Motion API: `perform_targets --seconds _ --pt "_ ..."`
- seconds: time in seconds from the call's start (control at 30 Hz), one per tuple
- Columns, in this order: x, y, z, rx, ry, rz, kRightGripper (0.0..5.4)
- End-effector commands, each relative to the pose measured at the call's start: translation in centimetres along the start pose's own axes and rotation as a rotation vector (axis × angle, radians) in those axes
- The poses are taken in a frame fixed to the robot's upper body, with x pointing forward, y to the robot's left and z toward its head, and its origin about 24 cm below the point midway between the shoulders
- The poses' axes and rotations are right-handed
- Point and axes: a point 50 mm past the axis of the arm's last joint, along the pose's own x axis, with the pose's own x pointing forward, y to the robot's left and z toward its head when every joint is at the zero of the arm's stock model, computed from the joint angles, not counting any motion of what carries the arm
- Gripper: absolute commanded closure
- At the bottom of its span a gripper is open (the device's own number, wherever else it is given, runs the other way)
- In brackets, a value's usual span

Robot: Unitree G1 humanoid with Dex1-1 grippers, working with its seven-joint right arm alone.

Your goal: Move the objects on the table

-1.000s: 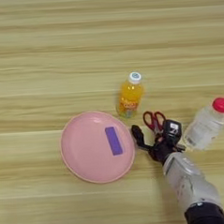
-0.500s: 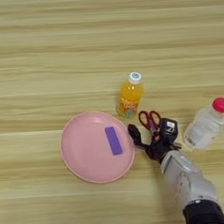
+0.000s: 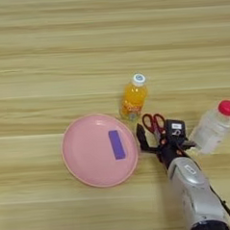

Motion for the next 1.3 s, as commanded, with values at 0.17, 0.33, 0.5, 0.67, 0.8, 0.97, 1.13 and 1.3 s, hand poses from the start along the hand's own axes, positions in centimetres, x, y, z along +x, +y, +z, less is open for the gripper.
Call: perform_targets --seconds 0.17,0.33,0.5,0.67,0.8,0.97,1.13,1.3 --pt "0.1 1.8 2.5 -0.101 -0.2 0.046 0.03" --pt "-0.5 3.0 2.9 -0.169 -0.272 0.079 0.03" --pt "-1.0 4.2 2.6 -0.195 -0.289 0.127 0.03" --pt "-1.3 4.8 2.9 -0.212 -0.302 0.156 0.03" --pt "-1.5 4.9 2.9 -0.223 -0.3 0.162 0.03" --pt "-2.0 5.5 3.0 -0.23 -0.296 0.2 0.03" --pt "-2.4 6.1 3.0 -0.232 -0.282 0.236 0.03" --pt "-2.7 6.7 3.0 -0.223 -0.268 0.273 0.03"
